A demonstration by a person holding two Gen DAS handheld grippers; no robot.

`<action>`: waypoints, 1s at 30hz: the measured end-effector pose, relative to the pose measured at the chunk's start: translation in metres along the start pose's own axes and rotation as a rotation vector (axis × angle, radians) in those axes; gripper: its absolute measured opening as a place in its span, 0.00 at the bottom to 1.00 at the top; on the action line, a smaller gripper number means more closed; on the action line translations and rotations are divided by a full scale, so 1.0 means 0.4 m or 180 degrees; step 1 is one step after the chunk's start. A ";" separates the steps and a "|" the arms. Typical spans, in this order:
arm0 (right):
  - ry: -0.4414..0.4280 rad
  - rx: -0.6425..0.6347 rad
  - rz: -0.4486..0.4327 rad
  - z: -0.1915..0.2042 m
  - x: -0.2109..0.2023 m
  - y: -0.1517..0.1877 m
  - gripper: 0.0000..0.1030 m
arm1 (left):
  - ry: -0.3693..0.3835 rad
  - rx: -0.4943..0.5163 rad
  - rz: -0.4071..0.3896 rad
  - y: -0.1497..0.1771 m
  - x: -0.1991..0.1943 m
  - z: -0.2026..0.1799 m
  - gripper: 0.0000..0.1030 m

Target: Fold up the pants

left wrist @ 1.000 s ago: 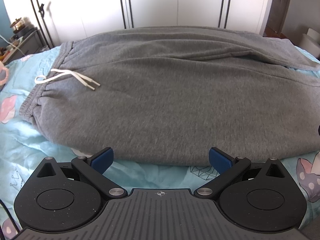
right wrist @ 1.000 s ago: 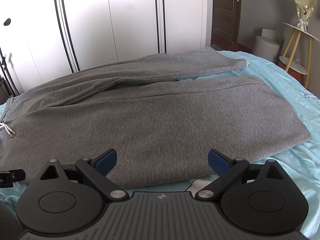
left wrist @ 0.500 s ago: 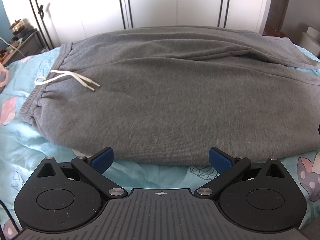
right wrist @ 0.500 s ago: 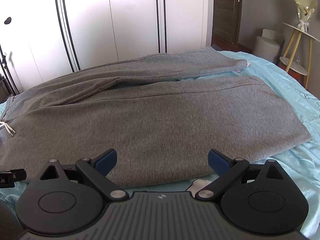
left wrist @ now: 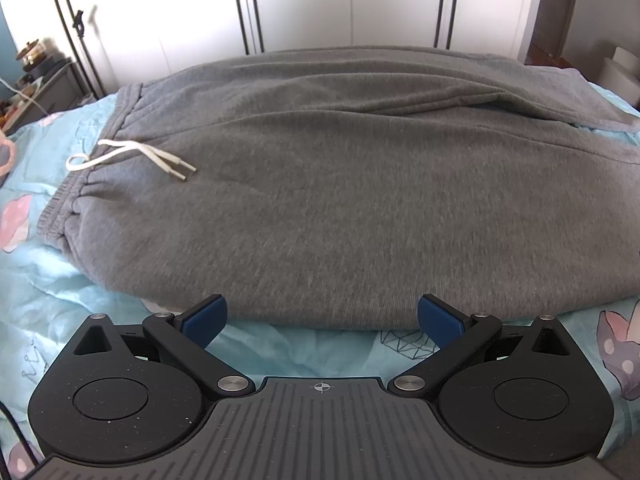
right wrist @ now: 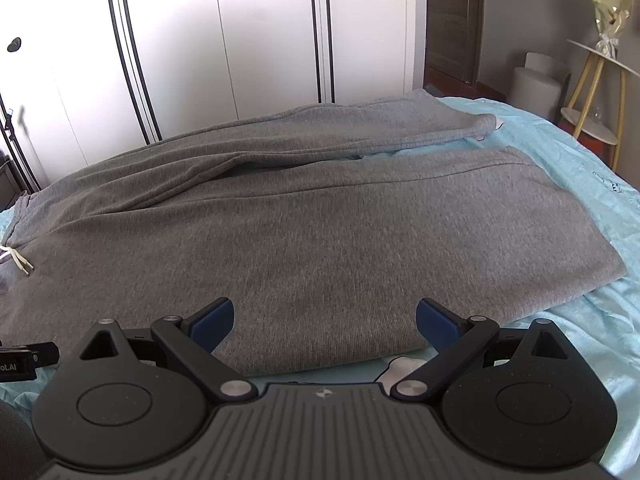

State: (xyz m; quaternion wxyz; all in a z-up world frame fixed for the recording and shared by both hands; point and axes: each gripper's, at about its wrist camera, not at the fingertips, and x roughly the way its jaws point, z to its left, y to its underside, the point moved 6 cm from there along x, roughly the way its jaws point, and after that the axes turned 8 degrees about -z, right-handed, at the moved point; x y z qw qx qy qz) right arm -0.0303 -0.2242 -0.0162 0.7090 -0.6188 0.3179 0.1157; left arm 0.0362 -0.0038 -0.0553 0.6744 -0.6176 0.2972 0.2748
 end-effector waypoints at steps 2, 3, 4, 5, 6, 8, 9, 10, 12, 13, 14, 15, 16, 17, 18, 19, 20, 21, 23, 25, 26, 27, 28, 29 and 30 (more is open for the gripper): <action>0.0003 0.0015 -0.0003 -0.001 -0.001 -0.001 0.95 | -0.0001 0.0003 -0.0002 -0.001 0.000 -0.001 1.00; -0.0003 0.0025 -0.0003 -0.002 -0.002 -0.001 0.95 | 0.0000 0.0007 -0.0002 -0.001 0.001 -0.001 1.00; -0.0014 0.0038 -0.0001 -0.003 -0.002 -0.001 0.95 | 0.0000 0.0010 -0.0005 -0.001 0.000 -0.001 1.00; -0.0024 0.0053 -0.0006 -0.005 -0.003 -0.001 0.95 | 0.0002 0.0011 -0.0005 -0.001 0.000 0.000 1.00; -0.0030 0.0070 -0.0034 -0.008 -0.006 -0.002 0.95 | 0.0000 0.0008 -0.0005 -0.001 0.000 0.001 1.00; -0.0057 0.0134 -0.0121 -0.015 -0.014 -0.009 0.95 | 0.0005 -0.0003 -0.0011 -0.002 0.001 0.000 1.00; -0.0099 0.0185 -0.0177 -0.021 -0.018 -0.015 0.95 | 0.0005 -0.0008 -0.0004 -0.002 0.001 0.001 1.00; -0.0144 0.0251 -0.0230 -0.029 -0.022 -0.021 0.95 | -0.0002 -0.0016 -0.0006 -0.002 0.001 0.003 1.00; -0.0268 0.0416 -0.0301 -0.046 -0.025 -0.031 0.95 | 0.0017 -0.0042 -0.0014 -0.004 0.003 0.008 1.00; -0.0315 0.0477 -0.0269 -0.055 -0.018 -0.034 0.95 | 0.0022 -0.0049 -0.0011 -0.005 0.005 0.009 1.00; -0.0352 0.0547 -0.0196 -0.063 -0.007 -0.032 0.95 | 0.0019 -0.0053 0.0000 -0.005 0.008 0.011 1.00; -0.0404 0.0642 -0.0085 -0.070 0.008 -0.028 0.95 | 0.0012 -0.0055 0.0008 -0.006 0.010 0.012 1.00; -0.0484 0.0755 0.0011 -0.078 0.021 -0.023 0.95 | 0.0017 -0.0055 0.0008 -0.009 0.013 0.013 1.00; -0.0560 0.0871 0.0078 -0.085 0.032 -0.020 0.95 | 0.0012 -0.0056 0.0019 -0.012 0.017 0.014 1.00; -0.0572 0.0967 0.0153 -0.093 0.044 -0.019 0.95 | -0.0008 -0.0067 0.0019 -0.018 0.020 0.017 1.00; -0.0540 0.1018 0.0253 -0.100 0.057 -0.022 0.95 | -0.0021 -0.0089 -0.0003 -0.027 0.023 0.021 1.00; -0.0499 0.1030 0.0341 -0.105 0.072 -0.028 0.95 | -0.0035 -0.0116 -0.0011 -0.038 0.030 0.026 1.00; -0.0463 0.1013 0.0392 -0.110 0.087 -0.037 0.95 | -0.0052 -0.0158 0.0000 -0.051 0.039 0.033 1.00; -0.0364 0.0924 0.0421 -0.118 0.121 -0.070 0.95 | -0.0077 -0.0316 0.0036 -0.083 0.064 0.046 1.00; -0.0254 0.0855 0.0425 -0.124 0.165 -0.115 0.95 | -0.0128 -0.0497 0.0067 -0.120 0.096 0.061 1.00; -0.0193 0.0829 0.0426 -0.127 0.190 -0.139 0.95 | -0.0159 -0.0556 0.0080 -0.138 0.110 0.067 1.00; -0.0138 0.0814 0.0433 -0.130 0.215 -0.164 0.95 | -0.0203 -0.0600 0.0105 -0.160 0.128 0.074 1.00; -0.0087 0.0813 0.0446 -0.131 0.240 -0.187 0.95 | -0.0264 -0.0619 0.0109 -0.177 0.140 0.078 1.00; -0.0050 0.0833 0.0469 -0.133 0.263 -0.210 0.95 | -0.0328 -0.0611 0.0067 -0.196 0.153 0.081 1.00; -0.0041 0.0850 0.0498 -0.132 0.291 -0.233 0.95 | -0.0379 -0.0588 -0.0009 -0.217 0.166 0.085 1.00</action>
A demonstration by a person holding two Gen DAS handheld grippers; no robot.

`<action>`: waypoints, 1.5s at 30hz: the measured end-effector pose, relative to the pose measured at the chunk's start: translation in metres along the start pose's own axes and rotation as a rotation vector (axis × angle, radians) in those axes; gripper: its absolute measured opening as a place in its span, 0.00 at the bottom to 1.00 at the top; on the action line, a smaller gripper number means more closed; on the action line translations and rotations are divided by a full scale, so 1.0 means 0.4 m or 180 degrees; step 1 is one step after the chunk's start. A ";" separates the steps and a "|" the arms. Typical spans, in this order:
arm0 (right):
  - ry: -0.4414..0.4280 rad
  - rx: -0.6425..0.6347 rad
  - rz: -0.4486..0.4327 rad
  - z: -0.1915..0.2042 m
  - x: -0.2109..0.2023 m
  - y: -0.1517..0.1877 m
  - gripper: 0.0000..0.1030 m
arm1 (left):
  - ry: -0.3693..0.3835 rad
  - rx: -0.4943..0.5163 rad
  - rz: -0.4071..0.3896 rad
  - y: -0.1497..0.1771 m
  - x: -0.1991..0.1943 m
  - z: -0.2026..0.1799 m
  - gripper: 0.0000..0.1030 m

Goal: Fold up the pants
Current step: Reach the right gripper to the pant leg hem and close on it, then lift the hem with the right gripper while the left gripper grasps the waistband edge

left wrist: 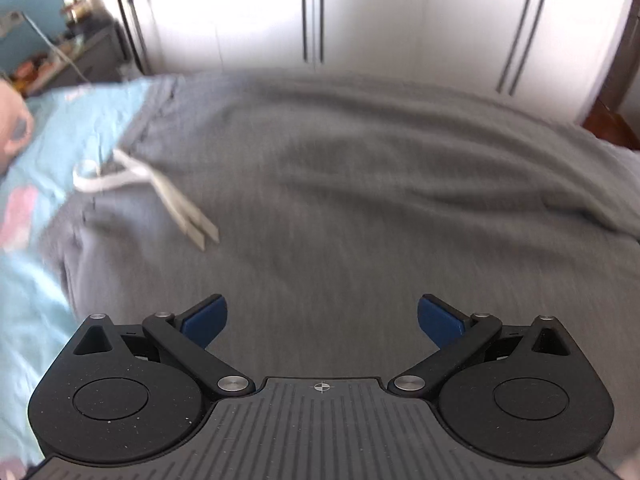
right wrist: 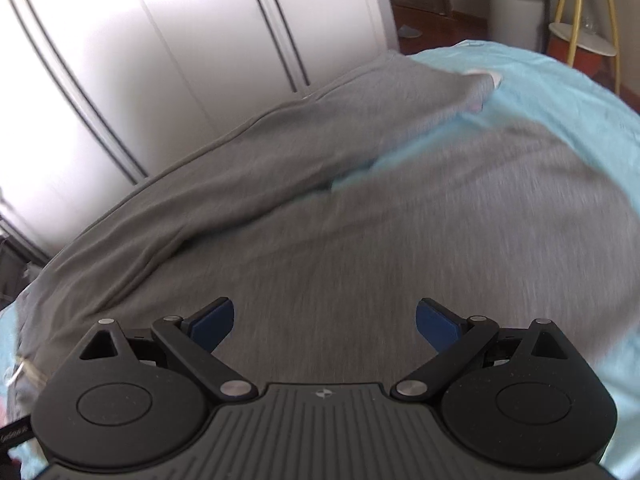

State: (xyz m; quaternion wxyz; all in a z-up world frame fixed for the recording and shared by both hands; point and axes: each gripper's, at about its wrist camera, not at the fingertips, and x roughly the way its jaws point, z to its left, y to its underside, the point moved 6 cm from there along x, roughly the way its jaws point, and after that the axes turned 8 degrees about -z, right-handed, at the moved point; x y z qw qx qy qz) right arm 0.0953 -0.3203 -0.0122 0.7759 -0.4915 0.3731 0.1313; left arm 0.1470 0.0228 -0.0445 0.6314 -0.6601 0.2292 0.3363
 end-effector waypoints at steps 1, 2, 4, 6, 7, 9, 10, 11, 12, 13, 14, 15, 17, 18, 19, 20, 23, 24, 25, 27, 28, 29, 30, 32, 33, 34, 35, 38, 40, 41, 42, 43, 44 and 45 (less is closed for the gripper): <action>-0.0008 0.0015 0.0025 0.009 0.026 -0.027 0.95 | -0.0069 0.0015 -0.0121 -0.020 0.020 0.001 1.00; -0.0008 0.0035 0.0043 0.016 0.052 -0.058 0.95 | -0.0126 0.0003 -0.0215 -0.030 0.036 0.005 1.00; 0.0020 0.0061 0.0079 0.042 0.124 -0.132 0.95 | -0.0320 -0.0060 -0.0376 -0.023 0.077 0.025 1.00; 0.0081 0.0078 0.0090 0.068 0.203 -0.208 0.95 | -0.0383 -0.0078 -0.0414 0.008 0.116 0.049 1.00; 0.0108 0.0084 0.0110 0.083 0.250 -0.246 0.95 | -0.0393 -0.0102 -0.0343 0.022 0.139 0.061 1.00; 0.0231 0.0227 0.0128 0.105 0.344 -0.319 0.95 | -0.0402 -0.0251 -0.0186 0.034 0.173 0.089 1.00; 0.0250 0.0319 0.0137 0.117 0.394 -0.352 0.95 | -0.0363 -0.0355 -0.0174 0.036 0.183 0.101 1.00; 0.0280 0.0407 0.0168 0.129 0.447 -0.383 0.95 | -0.0332 -0.0442 -0.0219 0.038 0.188 0.109 1.00; 0.0348 0.0481 0.0226 0.135 0.495 -0.406 0.95 | -0.0331 -0.0494 -0.0296 0.039 0.189 0.115 1.00; 0.0421 0.0555 0.0283 0.141 0.544 -0.426 0.95 | -0.0341 -0.0503 -0.0362 0.040 0.189 0.116 1.00; 0.0483 0.0629 0.0308 0.145 0.587 -0.444 0.93 | -0.0342 -0.0470 -0.0393 0.040 0.191 0.113 1.00; 0.0549 0.0710 0.0323 0.149 0.626 -0.458 0.92 | -0.0350 -0.0423 -0.0408 0.040 0.197 0.107 1.00; 0.0706 0.0795 0.0254 0.154 0.678 -0.484 0.77 | -0.0370 -0.0342 -0.0452 0.042 0.208 0.092 1.00; 0.0777 0.0804 0.0217 0.158 0.698 -0.494 0.69 | -0.0370 -0.0307 -0.0494 0.041 0.209 0.087 1.00; 0.0864 0.0792 0.0197 0.154 0.717 -0.502 0.69 | -0.0365 -0.0293 -0.0520 0.040 0.212 0.085 1.00; 0.0963 0.0767 0.0192 0.148 0.736 -0.504 0.69 | -0.0344 -0.0308 -0.0523 0.037 0.219 0.087 1.00; 0.1135 0.0852 0.0151 0.125 0.776 -0.501 0.69 | -0.0318 -0.0379 -0.0548 0.038 0.226 0.093 1.00; 0.1143 0.0877 0.0100 0.119 0.784 -0.504 0.71 | -0.0326 -0.0372 -0.0561 0.040 0.227 0.091 1.00; 0.1155 0.0839 0.0063 0.118 0.793 -0.509 0.71 | -0.0337 -0.0368 -0.0592 0.042 0.227 0.090 1.00; 0.1223 0.0679 0.0050 0.122 0.806 -0.508 0.72 | -0.0325 -0.0356 -0.0666 0.046 0.230 0.088 1.00; 0.1276 0.0569 0.0041 0.124 0.807 -0.504 0.69 | -0.0314 -0.0350 -0.0695 0.046 0.232 0.089 1.00; 0.1390 0.0446 0.0020 0.126 0.805 -0.499 0.53 | -0.0312 -0.0345 -0.0718 0.048 0.230 0.088 1.00; 0.1458 0.0346 -0.0004 0.123 0.798 -0.495 0.37 | -0.0315 -0.0340 -0.0740 0.049 0.230 0.088 1.00; 0.1305 0.0330 -0.0051 0.111 0.782 -0.494 0.24 | -0.0326 -0.0331 -0.0783 0.049 0.233 0.086 1.00; 0.1178 0.0390 -0.0053 0.101 0.769 -0.494 0.09 | -0.0327 -0.0332 -0.0803 0.048 0.232 0.086 1.00; 0.1045 0.0516 -0.0072 0.088 0.751 -0.494 0.07 | -0.0319 -0.0341 -0.0818 0.048 0.233 0.087 1.00; 0.0887 0.0649 -0.0139 0.074 0.724 -0.495 0.05 | -0.0310 -0.0369 -0.0826 0.048 0.234 0.088 1.00; 0.0430 0.0951 -0.0433 0.030 0.609 -0.485 0.05 | -0.0312 -0.0398 -0.0839 0.045 0.237 0.090 1.00; 0.0160 0.1082 -0.0626 0.000 0.497 -0.449 0.05 | -0.0316 -0.0372 -0.0828 0.044 0.237 0.089 1.00; 0.0026 0.1149 -0.0748 -0.017 0.432 -0.422 0.05 | -0.0307 -0.0374 -0.0818 0.044 0.237 0.090 1.00; -0.0067 0.1220 -0.0856 -0.036 0.364 -0.387 0.05 | -0.0297 -0.0379 -0.0810 0.043 0.236 0.092 1.00; -0.0147 0.1264 -0.0966 -0.051 0.297 -0.343 0.05 | -0.0288 -0.0386 -0.0806 0.042 0.236 0.093 1.00; -0.0195 0.1307 -0.1038 -0.066 0.238 -0.294 0.05 | -0.0282 -0.0396 -0.0801 0.041 0.234 0.094 1.00; -0.0182 0.1347 -0.1077 -0.085 0.184 -0.238 0.05 | -0.0276 -0.0400 -0.0793 0.041 0.233 0.095 1.00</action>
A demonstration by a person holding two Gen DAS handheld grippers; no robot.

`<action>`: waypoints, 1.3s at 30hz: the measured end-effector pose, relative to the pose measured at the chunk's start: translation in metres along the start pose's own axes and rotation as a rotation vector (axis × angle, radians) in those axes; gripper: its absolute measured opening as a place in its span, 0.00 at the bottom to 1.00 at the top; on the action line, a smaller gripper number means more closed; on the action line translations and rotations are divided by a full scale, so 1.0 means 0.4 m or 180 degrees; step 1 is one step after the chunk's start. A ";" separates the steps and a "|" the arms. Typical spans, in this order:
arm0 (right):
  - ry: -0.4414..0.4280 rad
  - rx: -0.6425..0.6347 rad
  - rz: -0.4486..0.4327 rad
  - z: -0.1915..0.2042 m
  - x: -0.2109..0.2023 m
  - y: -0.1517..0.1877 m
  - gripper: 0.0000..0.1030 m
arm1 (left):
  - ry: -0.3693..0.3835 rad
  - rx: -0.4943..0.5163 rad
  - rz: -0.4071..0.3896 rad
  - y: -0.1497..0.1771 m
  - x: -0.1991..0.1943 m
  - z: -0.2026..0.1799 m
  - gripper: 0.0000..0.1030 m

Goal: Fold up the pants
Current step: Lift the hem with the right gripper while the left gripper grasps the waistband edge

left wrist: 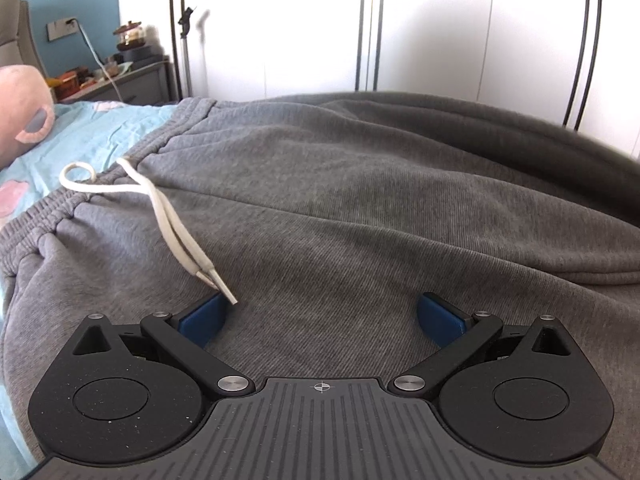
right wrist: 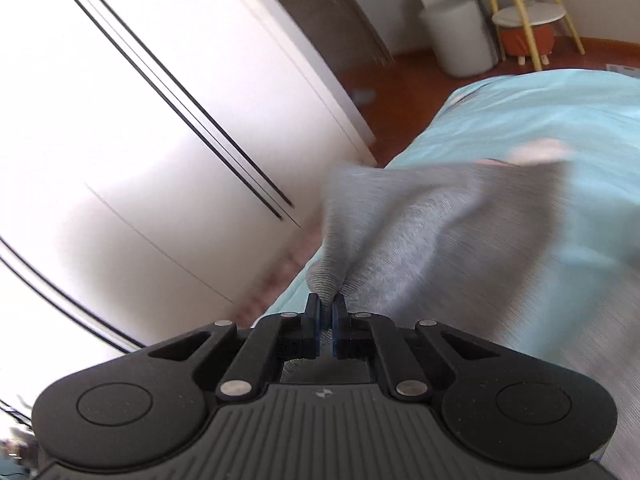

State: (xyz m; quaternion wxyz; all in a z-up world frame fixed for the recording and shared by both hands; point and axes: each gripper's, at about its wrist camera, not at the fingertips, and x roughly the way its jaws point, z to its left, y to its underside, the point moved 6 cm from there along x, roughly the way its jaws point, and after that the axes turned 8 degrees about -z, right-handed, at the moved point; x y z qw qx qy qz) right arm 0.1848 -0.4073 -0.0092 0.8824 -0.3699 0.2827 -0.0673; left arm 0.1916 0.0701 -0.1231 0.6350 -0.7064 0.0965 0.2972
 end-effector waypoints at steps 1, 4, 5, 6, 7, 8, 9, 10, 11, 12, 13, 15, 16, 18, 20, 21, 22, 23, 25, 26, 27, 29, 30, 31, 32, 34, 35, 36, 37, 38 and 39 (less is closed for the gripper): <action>0.0031 0.0048 0.0002 -0.035 -0.058 0.030 0.04 | 0.0002 -0.0005 0.0010 -0.001 -0.001 0.001 1.00; 0.0279 0.0132 0.0122 -0.152 -0.145 0.142 0.04 | -0.0018 0.0017 0.0024 0.002 -0.006 -0.002 1.00; 0.0464 0.0108 0.0221 -0.191 -0.142 0.175 0.04 | -0.0020 0.0027 0.0033 0.002 -0.008 -0.003 1.00; 0.0573 0.0161 0.0365 -0.223 -0.125 0.201 0.03 | -0.0013 0.0031 0.0044 0.003 -0.009 -0.003 1.00; 0.0513 0.0304 0.0386 -0.242 -0.113 0.208 0.03 | -0.0006 0.0040 0.0048 0.004 -0.011 -0.003 1.00; 0.0449 0.0384 0.0362 -0.248 -0.106 0.199 0.02 | -0.0002 0.0049 0.0042 0.006 -0.013 -0.004 1.00; 0.0404 0.0418 0.0352 -0.246 -0.101 0.187 0.03 | -0.0002 0.0051 0.0042 0.007 -0.014 -0.004 1.00; 0.0355 0.0445 0.0331 -0.244 -0.097 0.175 0.05 | -0.0003 0.0043 0.0045 0.008 -0.014 -0.004 1.00; 0.0314 0.0415 0.0317 -0.242 -0.093 0.168 0.09 | -0.0007 0.0033 0.0047 0.008 -0.015 -0.004 1.00; 0.0308 0.0358 0.0277 -0.242 -0.090 0.162 0.11 | -0.0013 0.0032 0.0045 0.009 -0.015 -0.004 1.00; 0.0286 0.0314 0.0247 -0.239 -0.089 0.155 0.11 | -0.0015 0.0036 0.0037 0.009 -0.016 -0.004 1.00; 0.0206 0.0318 0.0230 -0.238 -0.084 0.152 0.16 | -0.0015 0.0048 0.0021 0.012 -0.019 -0.005 1.00; 0.0143 0.0398 0.0240 -0.245 -0.084 0.144 0.18 | -0.0020 0.0051 0.0020 0.012 -0.019 -0.006 1.00; -0.0080 0.0631 0.0201 -0.254 -0.091 0.118 0.65 | -0.0038 0.0046 0.0013 0.013 -0.020 -0.008 1.00; -0.0182 0.0607 -0.0010 -0.249 -0.107 0.090 0.91 | -0.0078 0.0072 -0.0020 0.016 -0.022 -0.010 1.00; -0.0150 0.0446 -0.0083 -0.241 -0.110 0.079 0.92 | -0.0105 0.0091 -0.0039 0.018 -0.022 -0.014 1.00; -0.0105 0.0287 -0.0099 -0.237 -0.108 0.069 0.92 | -0.0136 0.0110 -0.0062 0.020 -0.024 -0.017 1.00; -0.0042 0.0208 -0.0063 -0.235 -0.099 0.069 0.91 | -0.0162 0.0127 -0.0081 0.020 -0.025 -0.021 1.00; 0.0007 0.0249 0.0035 -0.245 -0.078 0.083 0.81 | -0.0193 0.0150 -0.0103 0.023 -0.028 -0.026 1.00; 0.0060 0.0214 0.0060 -0.246 -0.067 0.086 0.68 | -0.0199 0.0146 -0.0112 0.023 -0.029 -0.026 1.00; 0.0125 0.0108 0.0047 -0.243 -0.060 0.089 0.53 | -0.0202 0.0143 -0.0118 0.024 -0.030 -0.026 1.00; 0.0253 -0.0210 -0.0002 -0.229 -0.084 0.103 0.43 | -0.0205 0.0138 -0.0124 0.024 -0.031 -0.025 1.00; 0.0313 -0.0386 -0.0033 -0.217 -0.082 0.105 0.39 | -0.0205 0.0137 -0.0126 0.025 -0.032 -0.025 1.00; 0.0366 -0.0556 -0.0040 -0.207 -0.079 0.109 0.38 | -0.0209 0.0140 -0.0130 0.025 -0.032 -0.025 1.00; 0.0408 -0.0731 -0.0061 -0.196 -0.077 0.111 0.37 | -0.0215 0.0145 -0.0133 0.025 -0.033 -0.025 1.00; 0.0525 -0.1011 -0.0111 -0.192 -0.062 0.131 0.31 | -0.0224 0.0149 -0.0135 0.026 -0.033 -0.026 1.00; 0.0543 -0.1041 -0.0123 -0.194 -0.063 0.132 0.29 | -0.0225 0.0149 -0.0135 0.026 -0.032 -0.026 1.00; 0.0550 -0.1021 -0.0142 -0.200 -0.061 0.128 0.25 | -0.0226 0.0146 -0.0132 0.025 -0.029 -0.026 1.00; 0.0530 -0.0946 -0.0165 -0.206 -0.062 0.123 0.21 | -0.0225 0.0143 -0.0132 0.025 -0.029 -0.027 1.00; 0.0488 -0.0796 -0.0176 -0.217 -0.071 0.118 0.13 | -0.0221 0.0137 -0.0132 0.025 -0.029 -0.026 1.00; 0.0413 -0.0522 -0.0177 -0.235 -0.076 0.104 0.08 | -0.0219 0.0134 -0.0130 0.023 -0.028 -0.025 1.00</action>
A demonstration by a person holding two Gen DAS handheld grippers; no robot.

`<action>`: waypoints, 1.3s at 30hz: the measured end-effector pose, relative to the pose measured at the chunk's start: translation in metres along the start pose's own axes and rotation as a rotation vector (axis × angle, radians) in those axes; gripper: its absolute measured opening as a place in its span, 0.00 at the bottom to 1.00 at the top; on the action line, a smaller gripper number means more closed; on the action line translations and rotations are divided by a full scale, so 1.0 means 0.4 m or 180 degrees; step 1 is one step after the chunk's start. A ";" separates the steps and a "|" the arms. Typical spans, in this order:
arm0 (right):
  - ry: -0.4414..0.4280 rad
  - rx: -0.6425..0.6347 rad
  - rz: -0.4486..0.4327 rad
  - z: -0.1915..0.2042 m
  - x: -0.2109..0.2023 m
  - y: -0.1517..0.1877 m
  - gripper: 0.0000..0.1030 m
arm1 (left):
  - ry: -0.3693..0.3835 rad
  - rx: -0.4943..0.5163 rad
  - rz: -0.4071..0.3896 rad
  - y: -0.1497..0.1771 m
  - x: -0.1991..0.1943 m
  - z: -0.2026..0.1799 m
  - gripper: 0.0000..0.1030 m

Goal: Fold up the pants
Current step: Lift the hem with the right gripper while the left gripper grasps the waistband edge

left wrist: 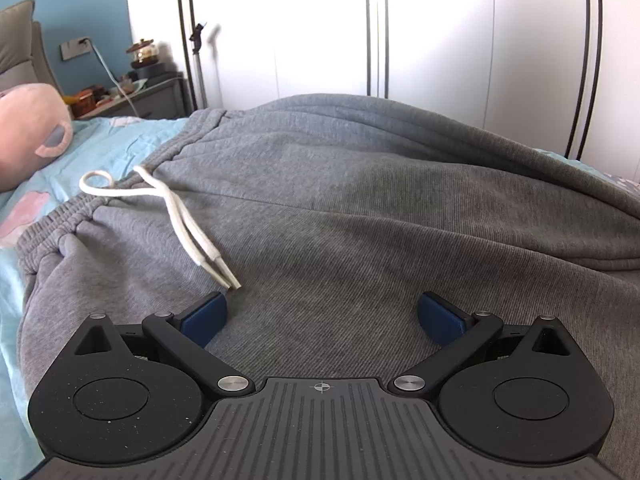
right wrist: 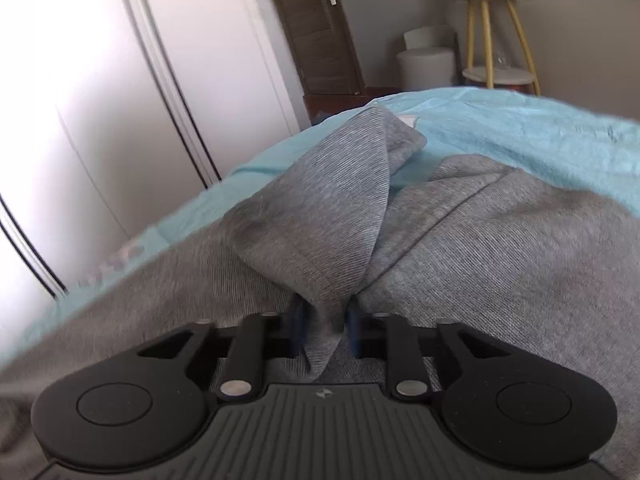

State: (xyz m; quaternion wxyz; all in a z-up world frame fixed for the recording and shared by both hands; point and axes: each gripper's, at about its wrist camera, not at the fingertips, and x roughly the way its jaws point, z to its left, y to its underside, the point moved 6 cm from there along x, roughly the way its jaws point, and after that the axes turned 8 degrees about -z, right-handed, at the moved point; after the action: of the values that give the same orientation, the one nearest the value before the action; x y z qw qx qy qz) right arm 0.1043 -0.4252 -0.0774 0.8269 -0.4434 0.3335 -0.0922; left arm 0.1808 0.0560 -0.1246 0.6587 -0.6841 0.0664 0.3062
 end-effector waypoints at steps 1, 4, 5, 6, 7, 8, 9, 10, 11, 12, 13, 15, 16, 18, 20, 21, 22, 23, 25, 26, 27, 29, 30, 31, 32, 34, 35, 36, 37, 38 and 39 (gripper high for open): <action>-0.0143 0.0444 0.0029 -0.022 -0.008 -0.005 0.08 | 0.0004 -0.0003 0.0003 -0.001 0.001 0.000 1.00; -0.0714 0.2300 0.0162 -0.152 -0.011 -0.012 0.07 | 0.0017 -0.0017 0.0036 -0.004 0.004 0.002 1.00; -0.0878 0.2786 0.0203 -0.185 -0.011 -0.004 0.07 | 0.0021 -0.0024 0.0054 -0.006 0.004 0.003 1.00; -0.0883 0.3047 0.0226 -0.211 -0.014 0.004 0.06 | 0.0030 -0.0032 0.0080 -0.009 0.005 0.005 1.00; -0.0774 0.3019 0.0216 -0.226 -0.019 0.007 0.06 | 0.0047 -0.0043 0.0108 -0.014 0.004 0.007 1.00; -0.0506 0.2780 0.0213 -0.235 -0.024 0.007 0.05 | 0.0061 -0.0043 0.0139 -0.021 0.003 0.010 1.00; -0.0218 0.2369 0.0263 -0.231 -0.020 0.005 0.05 | 0.0053 -0.0035 0.0164 -0.031 0.001 0.011 1.00; -0.0114 0.2028 0.0310 -0.214 -0.011 0.006 0.05 | 0.0015 -0.0010 0.0155 -0.044 -0.005 0.012 1.00; -0.0067 0.1883 0.0284 -0.198 -0.008 0.007 0.05 | -0.0007 0.0016 0.0107 -0.062 -0.013 0.011 1.00; -0.0023 0.1762 0.0256 -0.186 -0.007 0.004 0.05 | 0.0009 0.0037 0.0046 -0.084 -0.022 0.007 1.00; 0.0016 0.1625 0.0235 -0.176 -0.006 0.001 0.05 | 0.0058 0.0057 -0.0015 -0.112 -0.030 0.001 1.00; 0.0063 0.1440 0.0188 -0.162 -0.003 0.002 0.05 | 0.0197 0.0094 -0.0096 -0.171 -0.026 -0.021 1.00; 0.0073 0.1411 0.0174 -0.161 -0.004 0.002 0.05 | 0.0256 0.0110 -0.0112 -0.203 -0.012 -0.035 1.00; 0.0066 0.1436 0.0170 -0.163 -0.001 0.004 0.05 | 0.0319 0.0056 -0.0099 -0.273 0.037 -0.057 1.00; 0.0056 0.1408 0.0170 -0.167 0.002 0.003 0.04 | 0.0357 -0.0133 0.0007 -0.342 0.106 -0.060 1.00; 0.0059 0.1389 0.0163 -0.170 -0.003 0.001 0.03 | 0.0357 -0.0252 0.0073 -0.369 0.141 -0.057 1.00; 0.0064 0.1362 0.0149 -0.167 -0.003 0.002 0.03 | 0.0349 -0.0376 0.0141 -0.395 0.177 -0.052 1.00; 0.0069 0.1331 0.0131 -0.162 -0.004 0.003 0.03 | 0.0371 -0.0477 0.0211 -0.414 0.210 -0.048 1.00; 0.0070 0.1313 0.0108 -0.157 0.000 0.004 0.04 | 0.0442 -0.0606 0.0363 -0.445 0.273 -0.042 0.99; 0.0066 0.1340 0.0103 -0.158 0.001 0.004 0.04 | 0.0448 -0.0665 0.0437 -0.451 0.301 -0.037 0.94; 0.0072 0.1360 0.0104 -0.160 0.002 0.004 0.04 | 0.0427 -0.0718 0.0529 -0.451 0.323 -0.030 0.80; 0.0077 0.1376 0.0079 -0.160 -0.006 0.007 0.04 | 0.0384 -0.0842 0.0769 -0.436 0.370 -0.022 0.69; 0.0083 0.1356 0.0065 -0.157 -0.012 0.009 0.04 | 0.0388 -0.0898 0.0897 -0.426 0.389 -0.021 0.69; 0.0092 0.1328 0.0052 -0.155 -0.012 0.009 0.04 | 0.0394 -0.0945 0.1009 -0.414 0.404 -0.019 0.69; 0.0104 0.1300 0.0039 -0.152 -0.011 0.008 0.05 | 0.0389 -0.1003 0.1064 -0.406 0.416 -0.016 0.68; 0.0123 0.1246 0.0015 -0.146 -0.003 0.007 0.05 | 0.0379 -0.1098 0.1096 -0.401 0.438 -0.007 0.66; 0.0130 0.1220 0.0003 -0.144 -0.005 0.008 0.05 | 0.0377 -0.1148 0.1111 -0.401 0.447 -0.001 0.63; 0.0132 0.1193 -0.0006 -0.142 -0.007 0.008 0.05 | 0.0370 -0.1184 0.1135 -0.401 0.458 0.006 0.63; 0.0136 0.1185 -0.0014 -0.141 -0.008 0.008 0.05 | 0.0364 -0.1215 0.1158 -0.400 0.466 0.008 0.62; 0.0140 0.1183 -0.0018 -0.140 -0.009 0.008 0.05 | 0.0351 -0.1230 0.1181 -0.402 0.477 0.007 0.62; 0.0142 0.1171 -0.0019 -0.139 -0.010 0.008 0.06 | 0.0322 -0.1222 0.1220 -0.400 0.487 0.005 0.60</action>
State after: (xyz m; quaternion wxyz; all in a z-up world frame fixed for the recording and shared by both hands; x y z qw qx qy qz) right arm 0.0656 -0.4589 -0.0994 0.8861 -0.2834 0.3280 -0.1639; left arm 0.4157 0.1387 -0.0856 0.4428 -0.7858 0.1682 0.3977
